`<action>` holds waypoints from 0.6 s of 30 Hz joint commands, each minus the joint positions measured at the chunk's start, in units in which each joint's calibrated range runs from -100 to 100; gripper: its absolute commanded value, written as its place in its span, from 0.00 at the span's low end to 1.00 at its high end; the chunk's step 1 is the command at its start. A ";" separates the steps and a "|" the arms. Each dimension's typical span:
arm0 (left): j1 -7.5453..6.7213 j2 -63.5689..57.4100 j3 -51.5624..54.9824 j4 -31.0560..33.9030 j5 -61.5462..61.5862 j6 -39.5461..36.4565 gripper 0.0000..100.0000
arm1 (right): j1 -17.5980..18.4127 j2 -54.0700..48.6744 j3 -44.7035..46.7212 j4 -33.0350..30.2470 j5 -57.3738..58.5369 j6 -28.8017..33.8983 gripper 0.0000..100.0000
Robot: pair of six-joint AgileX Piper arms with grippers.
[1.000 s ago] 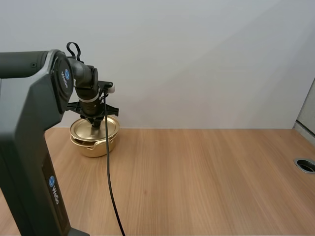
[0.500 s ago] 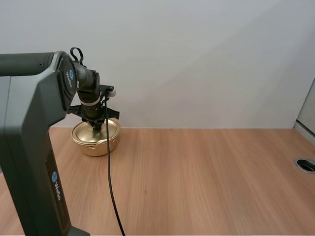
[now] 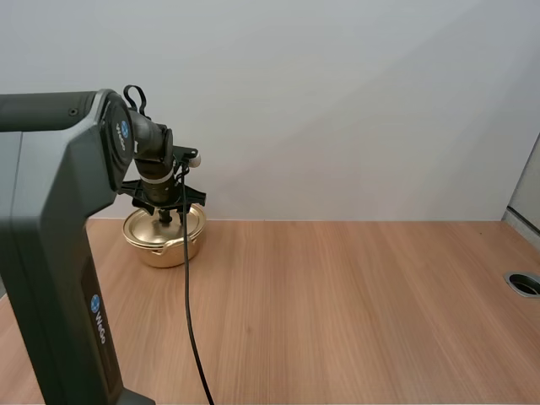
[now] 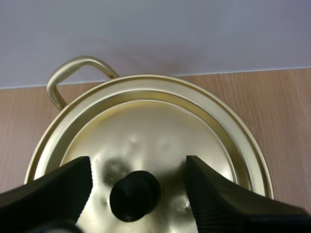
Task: Open the pot, put the car inside, and close it
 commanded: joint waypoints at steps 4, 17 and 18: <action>0.05 -4.47 -0.23 2.58 -8.20 -0.06 1.00 | -0.05 -0.08 0.01 0.17 0.00 0.00 0.00; 1.86 -13.48 -0.76 2.81 -5.79 -2.01 0.00 | -0.05 -0.12 1.59 -0.55 0.00 0.00 0.00; 2.06 -14.22 -0.76 2.66 -5.96 -2.01 0.00 | -0.05 -0.12 2.51 -0.94 0.00 0.00 0.00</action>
